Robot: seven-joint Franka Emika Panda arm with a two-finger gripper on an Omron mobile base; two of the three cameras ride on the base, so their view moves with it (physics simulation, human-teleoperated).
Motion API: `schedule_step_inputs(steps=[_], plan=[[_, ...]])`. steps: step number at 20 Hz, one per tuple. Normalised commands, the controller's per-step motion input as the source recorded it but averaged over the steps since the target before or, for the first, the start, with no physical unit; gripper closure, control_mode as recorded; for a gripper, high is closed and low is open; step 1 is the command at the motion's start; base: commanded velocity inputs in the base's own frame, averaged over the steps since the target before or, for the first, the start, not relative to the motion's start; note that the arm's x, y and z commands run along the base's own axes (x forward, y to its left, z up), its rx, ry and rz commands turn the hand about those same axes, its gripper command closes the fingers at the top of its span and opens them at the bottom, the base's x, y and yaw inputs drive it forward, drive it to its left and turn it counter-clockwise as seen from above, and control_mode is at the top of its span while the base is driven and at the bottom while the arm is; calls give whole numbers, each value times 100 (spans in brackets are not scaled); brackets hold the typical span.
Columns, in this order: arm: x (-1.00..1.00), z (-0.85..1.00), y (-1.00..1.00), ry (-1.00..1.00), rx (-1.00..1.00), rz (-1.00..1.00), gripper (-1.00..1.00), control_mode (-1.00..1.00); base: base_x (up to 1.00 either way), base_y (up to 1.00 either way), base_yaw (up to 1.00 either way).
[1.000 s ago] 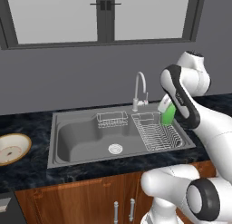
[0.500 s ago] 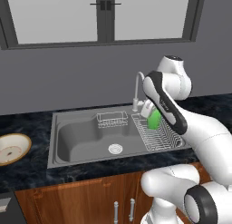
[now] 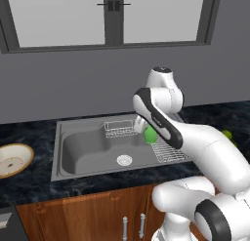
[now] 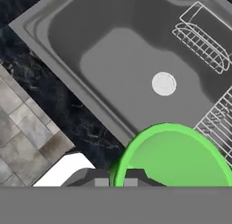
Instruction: Remove the lime and lime from the sink. Then move the bowl and cup from the counter to the sink for washing.
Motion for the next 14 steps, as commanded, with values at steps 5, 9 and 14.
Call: schedule_step_inputs(steps=[5,9,14], plan=[[33,-23,39,0,-10,0,100,-100,0,0,0],[35,-24,14,1,-8,0,100,-100,0,0,0],[30,-28,6,1,-4,0,100,-100,0,0,0]])
